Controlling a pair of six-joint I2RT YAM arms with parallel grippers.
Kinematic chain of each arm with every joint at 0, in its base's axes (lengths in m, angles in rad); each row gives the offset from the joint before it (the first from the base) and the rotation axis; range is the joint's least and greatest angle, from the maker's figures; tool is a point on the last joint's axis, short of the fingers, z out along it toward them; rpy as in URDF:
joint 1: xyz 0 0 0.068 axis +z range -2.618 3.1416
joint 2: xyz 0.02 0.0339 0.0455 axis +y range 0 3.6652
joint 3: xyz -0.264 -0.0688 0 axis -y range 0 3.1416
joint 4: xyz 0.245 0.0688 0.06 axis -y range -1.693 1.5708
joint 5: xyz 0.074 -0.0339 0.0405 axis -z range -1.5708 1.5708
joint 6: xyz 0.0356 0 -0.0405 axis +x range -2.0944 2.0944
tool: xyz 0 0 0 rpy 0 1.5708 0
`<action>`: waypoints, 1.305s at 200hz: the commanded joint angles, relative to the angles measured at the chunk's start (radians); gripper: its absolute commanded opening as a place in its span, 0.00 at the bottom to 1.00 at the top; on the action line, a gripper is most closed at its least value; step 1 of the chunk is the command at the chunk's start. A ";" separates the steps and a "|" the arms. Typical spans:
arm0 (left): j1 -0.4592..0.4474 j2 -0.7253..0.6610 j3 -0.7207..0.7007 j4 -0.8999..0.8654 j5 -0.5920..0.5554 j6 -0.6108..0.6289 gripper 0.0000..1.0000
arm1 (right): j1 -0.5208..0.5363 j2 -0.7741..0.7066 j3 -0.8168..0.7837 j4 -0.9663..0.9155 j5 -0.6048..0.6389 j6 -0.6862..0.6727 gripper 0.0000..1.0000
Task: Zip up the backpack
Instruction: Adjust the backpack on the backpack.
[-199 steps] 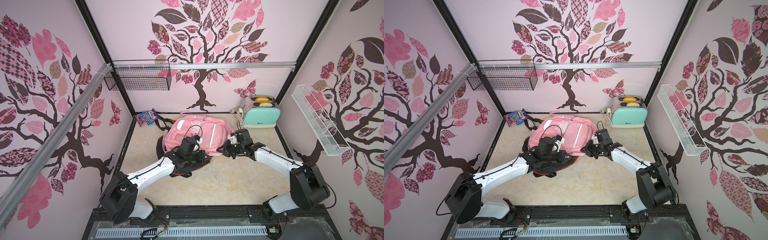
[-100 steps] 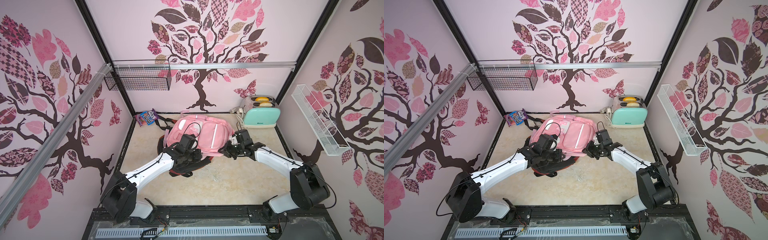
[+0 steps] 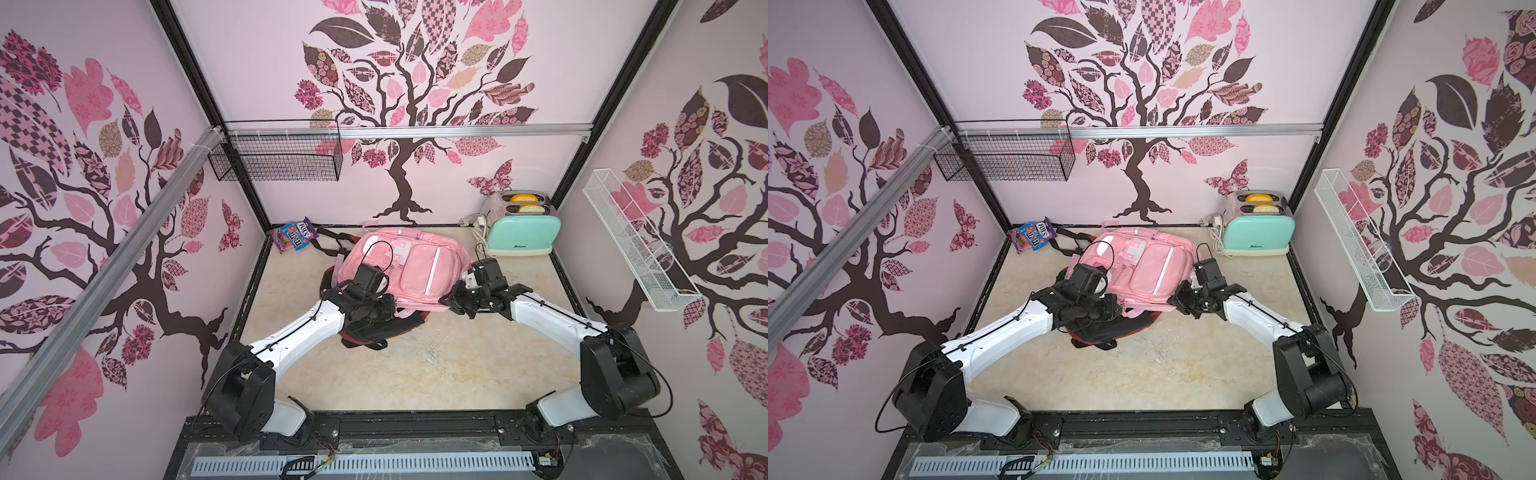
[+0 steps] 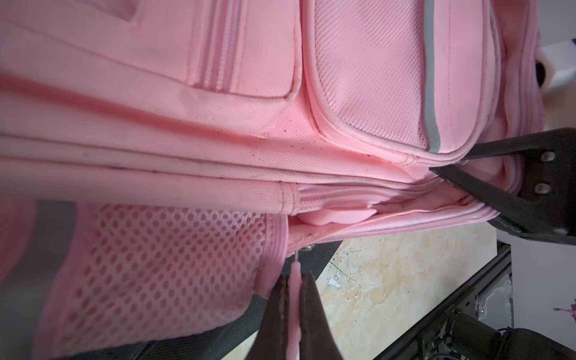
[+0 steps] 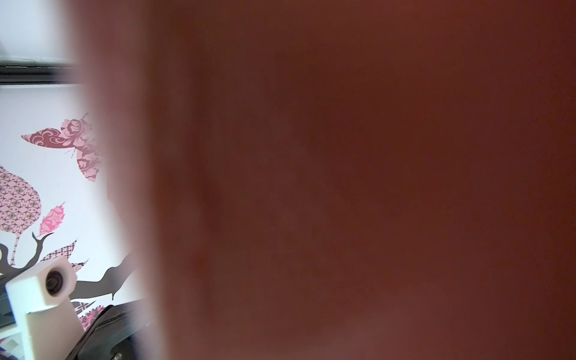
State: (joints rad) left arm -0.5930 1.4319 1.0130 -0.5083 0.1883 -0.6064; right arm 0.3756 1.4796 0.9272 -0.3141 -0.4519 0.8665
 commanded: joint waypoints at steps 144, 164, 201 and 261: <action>0.060 -0.408 0.041 -0.060 -0.460 0.031 0.98 | -0.053 -0.364 0.317 -0.512 0.732 -0.348 0.99; 0.062 -0.459 -0.003 -0.057 -0.588 0.035 0.98 | -0.054 -0.455 0.203 -0.354 0.709 -0.442 0.99; 0.065 -0.440 0.016 -0.038 -0.590 0.223 0.98 | -0.055 -0.589 -0.073 -0.001 0.711 -0.602 0.99; 0.128 -0.426 -0.153 0.257 -0.554 0.494 0.98 | -0.056 -0.551 -0.292 0.326 0.871 -0.853 0.99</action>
State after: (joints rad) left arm -0.5201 1.0100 0.8852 -0.3756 -0.3698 -0.1905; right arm 0.3183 0.9085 0.6453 -0.1852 0.2729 0.1204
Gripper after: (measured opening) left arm 0.982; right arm 0.993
